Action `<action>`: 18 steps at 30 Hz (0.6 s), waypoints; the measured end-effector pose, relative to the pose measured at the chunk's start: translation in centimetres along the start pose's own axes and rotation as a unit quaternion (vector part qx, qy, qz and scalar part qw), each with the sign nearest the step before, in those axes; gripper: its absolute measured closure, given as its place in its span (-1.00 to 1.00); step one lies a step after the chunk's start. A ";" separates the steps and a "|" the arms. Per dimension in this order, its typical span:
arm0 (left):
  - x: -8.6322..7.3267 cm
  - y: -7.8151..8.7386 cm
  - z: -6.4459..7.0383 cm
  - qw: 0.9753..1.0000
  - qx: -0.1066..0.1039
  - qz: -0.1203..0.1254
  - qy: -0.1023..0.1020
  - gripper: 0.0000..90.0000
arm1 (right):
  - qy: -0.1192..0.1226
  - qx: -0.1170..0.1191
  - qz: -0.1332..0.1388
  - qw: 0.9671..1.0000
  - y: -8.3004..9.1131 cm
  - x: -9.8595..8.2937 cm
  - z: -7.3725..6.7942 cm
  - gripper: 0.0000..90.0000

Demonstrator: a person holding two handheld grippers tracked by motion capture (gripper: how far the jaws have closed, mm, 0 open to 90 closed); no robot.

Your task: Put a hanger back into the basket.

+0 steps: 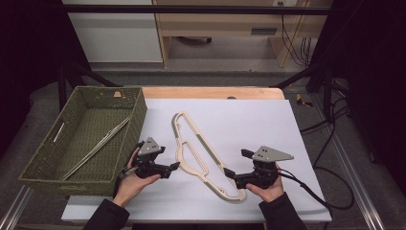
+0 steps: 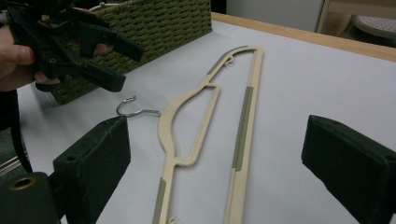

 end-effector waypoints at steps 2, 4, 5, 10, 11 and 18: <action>-0.3 -0.3 -0.1 1.000 0.001 -0.011 -0.005 -0.52 | 0.001 -0.002 -0.001 1.000 0.0 0.0 0.1 -0.81; -0.6 -0.7 -0.3 1.000 0.002 -0.022 -0.007 -0.45 | 0.002 -0.002 -0.001 1.000 0.0 0.0 0.1 -0.81; -0.8 -0.9 -0.4 1.000 0.001 -0.027 -0.008 -0.45 | 0.002 -0.002 -0.001 1.000 0.0 0.0 0.1 -0.81; -1.5 -1.8 -0.6 0.999 0.000 -0.052 -0.009 -0.13 | -0.001 -0.002 -0.002 1.000 -0.1 -0.1 0.0 -0.81; -1.6 -1.9 -0.7 0.999 -0.001 -0.054 -0.007 -0.13 | -0.001 -0.002 -0.002 1.000 -0.1 -0.1 0.0 -0.81; -2.4 -3.0 -0.9 0.996 -0.010 -0.087 -0.004 0.22 | 0.003 0.001 -0.005 1.000 -0.2 -0.2 0.0 -0.81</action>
Point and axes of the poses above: each handheld gripper's, and its own axes: y roughly backward along the jaws, x roughly out of its top, z roughly to its right, the point moved 7 cm from there along -y, roughly forward along the jaws, and after that the axes turned 15 degrees about -x, right-handed, at the moved point
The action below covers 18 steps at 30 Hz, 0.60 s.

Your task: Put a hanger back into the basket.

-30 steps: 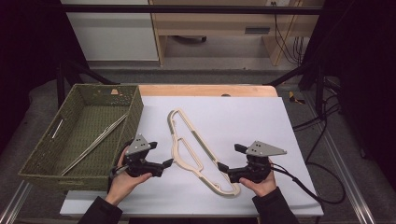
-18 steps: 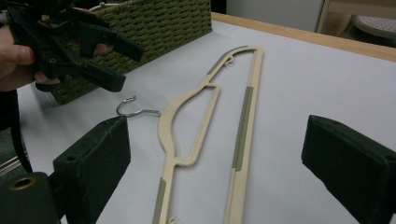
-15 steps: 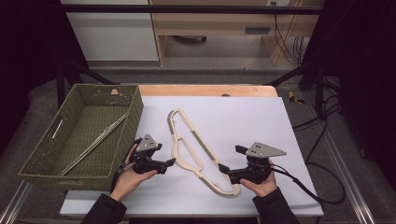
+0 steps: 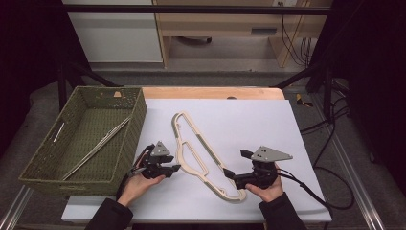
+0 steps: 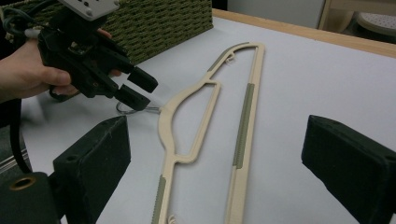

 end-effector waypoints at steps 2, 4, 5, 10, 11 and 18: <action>-0.2 -0.3 0.0 1.000 -0.004 -0.007 0.000 0.36 | 0.001 0.000 0.000 1.000 0.0 0.0 0.0 -0.81; -0.4 -0.5 -0.1 1.000 -0.006 -0.019 -0.004 0.43 | 0.000 0.000 -0.001 1.000 0.0 0.0 0.0 -0.81; -0.4 -0.5 -0.1 1.000 -0.006 -0.019 -0.004 0.48 | 0.000 0.000 -0.001 1.000 0.0 0.0 0.0 -0.81; -0.8 -1.0 -0.3 0.999 -0.006 -0.038 -0.006 0.56 | 0.001 0.001 -0.003 1.000 -0.1 -0.1 -0.1 -0.81; -0.8 -1.0 -0.3 0.999 -0.005 -0.038 -0.005 0.60 | 0.001 0.002 -0.003 1.000 -0.1 -0.1 -0.1 -0.81; -1.0 -1.2 -0.6 0.999 0.007 -0.043 -0.007 0.78 | 0.001 0.003 -0.003 1.000 -0.1 -0.1 -0.1 -0.81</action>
Point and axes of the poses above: each handheld gripper's, and its own axes: y roughly backward along the jaws, x roughly out of its top, z roughly to its right, the point moved 7 cm from there along -y, roughly forward along the jaws, and after that the axes turned 15 degrees about -x, right-handed, at the moved point
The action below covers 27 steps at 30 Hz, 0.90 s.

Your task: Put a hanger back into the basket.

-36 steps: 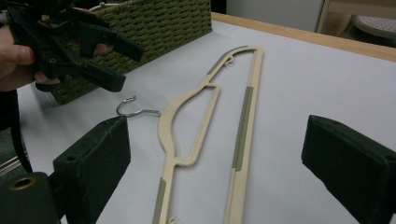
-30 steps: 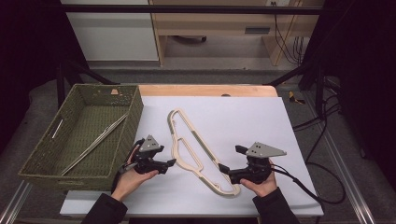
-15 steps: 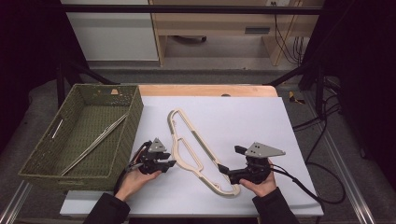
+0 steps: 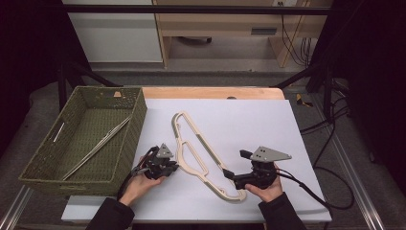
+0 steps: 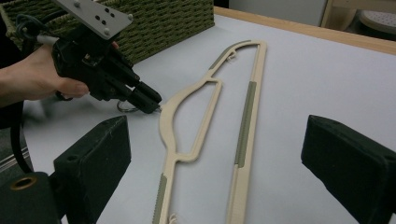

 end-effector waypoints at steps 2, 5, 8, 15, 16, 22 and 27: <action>0.0 0.0 0.0 1.000 -0.003 0.003 0.004 0.81 | 0.000 -0.001 -0.001 1.000 0.0 0.0 0.0 -0.81; 0.0 0.0 -0.1 1.000 0.001 0.002 0.003 0.87 | 0.002 0.000 -0.002 1.000 -0.1 -0.1 0.0 -0.81; 0.0 0.2 -0.1 1.000 0.000 0.000 -0.001 0.92 | 0.002 0.001 -0.004 1.000 -0.1 -0.1 0.0 -0.81; 0.5 0.9 0.4 1.000 -0.008 0.004 -0.016 0.96 | 0.002 0.002 -0.006 1.000 -0.3 -0.2 -0.1 -0.80; 0.6 1.0 0.5 1.000 -0.006 0.006 -0.015 0.96 | 0.001 0.002 -0.005 1.000 -0.4 -0.2 -0.1 -0.79; 0.9 1.8 1.1 1.000 -0.007 0.007 -0.006 0.97 | -0.005 0.007 -0.003 1.000 -0.5 -0.1 -0.3 -0.78; 1.7 2.6 2.0 1.000 -0.004 0.012 -0.003 0.97 | -0.004 0.012 0.001 1.000 -0.7 0.4 -0.6 -0.77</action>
Point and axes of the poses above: each handheld gripper's, and its own axes: y roughly backward along the jaws, x roughly out of its top, z roughly to its right, the point moved 7 cm from there along -y, roughly forward along the jaws, and after that the axes turned 15 degrees about -x, right-handed, at the moved point
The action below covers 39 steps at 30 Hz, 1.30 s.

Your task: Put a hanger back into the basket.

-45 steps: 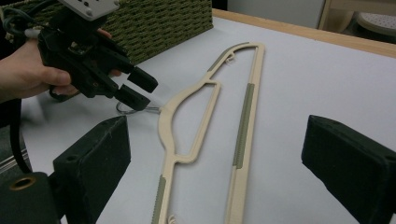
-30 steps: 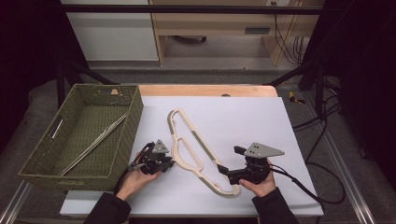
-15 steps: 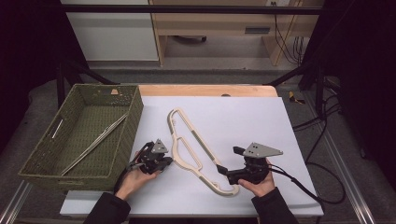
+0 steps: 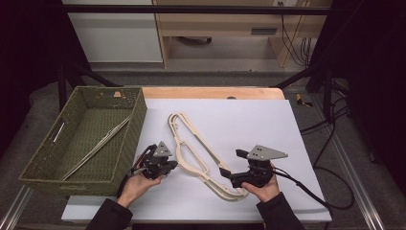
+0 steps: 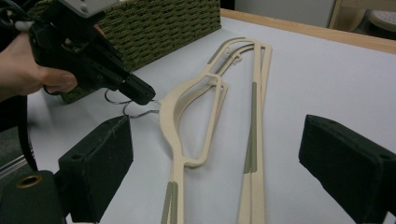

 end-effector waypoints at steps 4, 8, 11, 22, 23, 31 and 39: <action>0.4 0.4 0.7 1.000 0.009 -0.002 0.002 0.97 | 0.009 0.009 0.000 1.000 -0.5 0.3 -0.7 -0.76; 0.8 0.7 1.3 1.000 0.012 0.001 0.012 0.97 | 0.021 0.019 -0.005 1.000 -1.6 0.8 -1.9 -0.73; 1.1 1.0 1.6 1.000 0.016 0.005 0.016 0.97 | 0.029 0.028 -0.009 0.999 -2.5 1.1 -3.0 -0.73; 1.8 1.7 2.8 1.000 0.026 0.003 0.011 0.97 | 0.058 0.020 -0.032 0.998 -5.6 0.8 -5.3 -0.70; 1.9 1.8 3.0 1.000 0.027 0.003 0.012 0.97 | 0.060 0.020 -0.037 0.997 -5.8 0.6 -5.5 -0.69; 2.3 2.0 3.6 1.000 0.028 0.009 0.010 0.97 | 0.093 0.027 -0.070 0.993 -7.2 -0.9 -6.7 -0.50; 2.4 2.1 4.0 1.000 0.027 0.010 0.010 0.97 | 0.119 0.031 -0.102 0.987 -8.0 -2.5 -7.1 -0.07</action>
Point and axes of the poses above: each handheld gripper's, and its own axes: y roughly backward along the jaws, x roughly out of its top, z roughly to its right, the point moved 7 cm from there along -y, roughly forward along the jaws, and after that the axes turned 15 degrees about -x, right-handed, at the moved point
